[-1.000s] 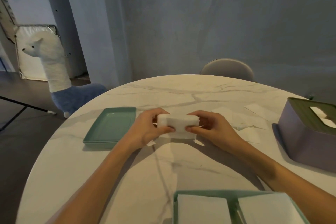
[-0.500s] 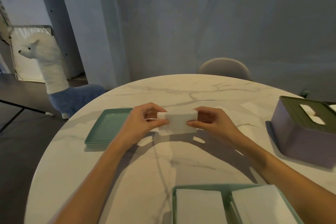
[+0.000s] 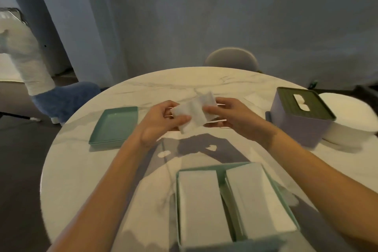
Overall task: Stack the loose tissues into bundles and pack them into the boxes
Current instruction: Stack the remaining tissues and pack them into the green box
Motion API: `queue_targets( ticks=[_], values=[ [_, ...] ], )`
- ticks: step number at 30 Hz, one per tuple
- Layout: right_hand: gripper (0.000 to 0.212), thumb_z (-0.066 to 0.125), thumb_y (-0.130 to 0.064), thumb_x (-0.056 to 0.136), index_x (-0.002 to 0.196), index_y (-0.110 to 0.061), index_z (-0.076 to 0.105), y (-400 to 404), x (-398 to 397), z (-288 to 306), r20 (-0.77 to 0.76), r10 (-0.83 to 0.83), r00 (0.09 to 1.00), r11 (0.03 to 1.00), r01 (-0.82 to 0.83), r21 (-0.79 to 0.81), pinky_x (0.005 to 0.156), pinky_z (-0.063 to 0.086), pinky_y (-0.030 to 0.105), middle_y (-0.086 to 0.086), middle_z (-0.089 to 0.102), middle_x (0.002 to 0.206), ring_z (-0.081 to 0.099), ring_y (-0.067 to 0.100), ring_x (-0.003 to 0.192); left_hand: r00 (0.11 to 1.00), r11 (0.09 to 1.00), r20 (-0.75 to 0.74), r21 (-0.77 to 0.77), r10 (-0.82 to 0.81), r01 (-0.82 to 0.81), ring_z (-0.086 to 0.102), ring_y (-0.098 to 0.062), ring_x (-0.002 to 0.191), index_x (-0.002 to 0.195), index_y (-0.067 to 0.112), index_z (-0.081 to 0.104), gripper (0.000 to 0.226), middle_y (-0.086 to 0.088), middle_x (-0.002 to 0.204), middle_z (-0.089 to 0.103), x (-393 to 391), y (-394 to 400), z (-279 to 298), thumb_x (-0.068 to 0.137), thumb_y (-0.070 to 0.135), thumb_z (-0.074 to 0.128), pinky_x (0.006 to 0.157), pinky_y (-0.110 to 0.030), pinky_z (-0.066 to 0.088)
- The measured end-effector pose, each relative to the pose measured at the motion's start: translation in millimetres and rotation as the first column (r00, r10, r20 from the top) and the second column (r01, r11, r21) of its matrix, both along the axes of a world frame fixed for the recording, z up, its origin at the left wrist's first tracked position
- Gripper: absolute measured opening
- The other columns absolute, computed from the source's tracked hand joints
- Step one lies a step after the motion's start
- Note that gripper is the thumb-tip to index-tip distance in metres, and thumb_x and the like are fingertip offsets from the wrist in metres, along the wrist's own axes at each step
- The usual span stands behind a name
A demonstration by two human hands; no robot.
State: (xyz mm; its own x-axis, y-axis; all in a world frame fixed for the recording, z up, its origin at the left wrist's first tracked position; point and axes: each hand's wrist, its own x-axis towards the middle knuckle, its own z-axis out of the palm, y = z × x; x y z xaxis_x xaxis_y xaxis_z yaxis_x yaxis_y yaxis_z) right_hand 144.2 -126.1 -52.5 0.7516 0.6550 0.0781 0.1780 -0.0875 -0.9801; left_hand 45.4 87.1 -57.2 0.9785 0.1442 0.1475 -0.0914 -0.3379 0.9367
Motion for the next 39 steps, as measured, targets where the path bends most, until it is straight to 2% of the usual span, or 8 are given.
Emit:
queue_targets(
  ticks=[2, 5, 7, 14, 24, 32, 36, 39],
  values=[
    [0.034, 0.065, -0.031, 0.098, 0.127, -0.014, 0.065, -15.2, -13.9, 27.9, -0.004, -0.011, 1.000, 0.999, 0.011, -0.037, 0.084, 0.060, 0.031, 0.002, 0.073, 0.118, 0.072, 0.022, 0.107, 0.995, 0.987, -0.055, -0.141, -0.080, 0.072, 0.075, -0.014, 0.090, 0.119, 0.008, 0.064, 0.037, -0.006, 0.102, 0.075, -17.6, -21.6, 18.9, 0.087, 0.017, 0.080, 0.070, -0.022, 0.060],
    [0.036, 0.068, -0.036, 0.094, 0.123, -0.015, 0.069, -42.3, -39.3, 57.2, 0.024, -0.002, 1.000, 0.990, 0.005, -0.138, 0.078, 0.057, 0.024, 0.000, 0.075, 0.113, 0.072, 0.020, 0.102, 0.985, 0.996, -0.148, -0.019, -0.093, 0.092, 0.075, -0.009, 0.086, 0.113, 0.025, 0.061, 0.038, 0.008, 0.095, 0.077, -47.3, -48.9, 43.4, 0.082, 0.032, 0.082, 0.065, -0.018, 0.057],
    [0.033, 0.070, -0.036, 0.092, 0.121, -0.020, 0.072, -62.1, -56.0, 70.3, 0.016, 0.002, 1.000, 0.982, 0.002, -0.191, 0.073, 0.056, 0.020, -0.002, 0.075, 0.109, 0.071, 0.017, 0.096, 0.975, 0.991, -0.200, -0.111, -0.092, 0.070, 0.076, -0.011, 0.083, 0.118, 0.024, 0.057, 0.050, 0.001, 0.105, 0.075, -68.5, -67.8, 54.0, 0.077, 0.037, 0.082, 0.067, -0.025, 0.060],
    [0.044, 0.074, -0.044, 0.081, 0.118, -0.021, 0.074, -109.6, -80.2, 70.9, -0.098, 0.042, 0.994, 0.872, -0.084, -0.483, 0.072, 0.057, 0.024, 0.007, 0.073, 0.116, 0.066, 0.028, 0.095, 0.958, 0.972, -0.255, -0.223, -0.130, 0.072, 0.077, -0.032, 0.077, 0.124, 0.013, 0.044, 0.051, -0.016, 0.099, 0.074, -125.6, -117.3, 50.3, 0.087, 0.017, 0.080, 0.072, -0.036, 0.064],
    [0.023, 0.064, -0.030, 0.096, 0.115, -0.021, 0.074, -110.2, -97.5, 49.4, -0.161, 0.069, 0.985, 0.864, -0.140, -0.484, 0.093, 0.058, 0.036, 0.001, 0.074, 0.117, 0.057, 0.046, 0.118, 0.945, 0.993, -0.313, -0.100, -0.095, 0.067, 0.078, -0.031, 0.075, 0.118, 0.011, 0.045, 0.050, -0.011, 0.108, 0.071, -138.8, -125.9, 51.7, 0.086, 0.024, 0.082, 0.076, -0.037, 0.064],
    [0.020, 0.068, -0.037, 0.094, 0.107, -0.022, 0.072, -100.6, -110.8, 37.1, 0.233, 0.028, 0.972, 0.851, 0.099, -0.516, 0.060, 0.057, 0.019, -0.006, 0.071, 0.101, 0.073, 0.012, 0.077, 0.957, 0.967, -0.271, 0.197, -0.107, 0.163, 0.077, -0.022, 0.077, 0.107, 0.020, 0.047, 0.044, -0.005, 0.092, 0.077, -134.9, -120.8, 38.2, 0.085, 0.033, 0.082, 0.084, -0.043, 0.062],
    [0.024, 0.061, -0.034, 0.099, 0.113, -0.017, 0.070, -108.6, -112.5, 53.2, 0.131, -0.001, 0.991, 0.921, 0.052, -0.386, 0.064, 0.057, 0.020, -0.005, 0.072, 0.103, 0.072, 0.010, 0.084, 0.979, 0.970, -0.205, 0.241, 0.019, 0.031, 0.075, -0.013, 0.076, 0.108, 0.027, 0.047, 0.055, 0.003, 0.099, 0.072, -130.9, -119.7, 39.8, 0.076, 0.053, 0.082, 0.072, -0.029, 0.062],
    [0.024, 0.058, -0.033, 0.100, 0.117, -0.020, 0.068, -112.7, -117.7, 63.4, 0.037, 0.001, 0.999, 0.960, 0.010, -0.280, 0.065, 0.057, 0.020, -0.002, 0.076, 0.103, 0.074, 0.015, 0.090, 0.966, 0.998, -0.260, 0.062, -0.012, 0.029, 0.075, -0.013, 0.089, 0.122, 0.026, 0.049, 0.077, 0.005, 0.108, 0.073, -131.8, -122.1, 44.5, 0.062, 0.062, 0.081, 0.073, -0.023, 0.060]
  ],
)
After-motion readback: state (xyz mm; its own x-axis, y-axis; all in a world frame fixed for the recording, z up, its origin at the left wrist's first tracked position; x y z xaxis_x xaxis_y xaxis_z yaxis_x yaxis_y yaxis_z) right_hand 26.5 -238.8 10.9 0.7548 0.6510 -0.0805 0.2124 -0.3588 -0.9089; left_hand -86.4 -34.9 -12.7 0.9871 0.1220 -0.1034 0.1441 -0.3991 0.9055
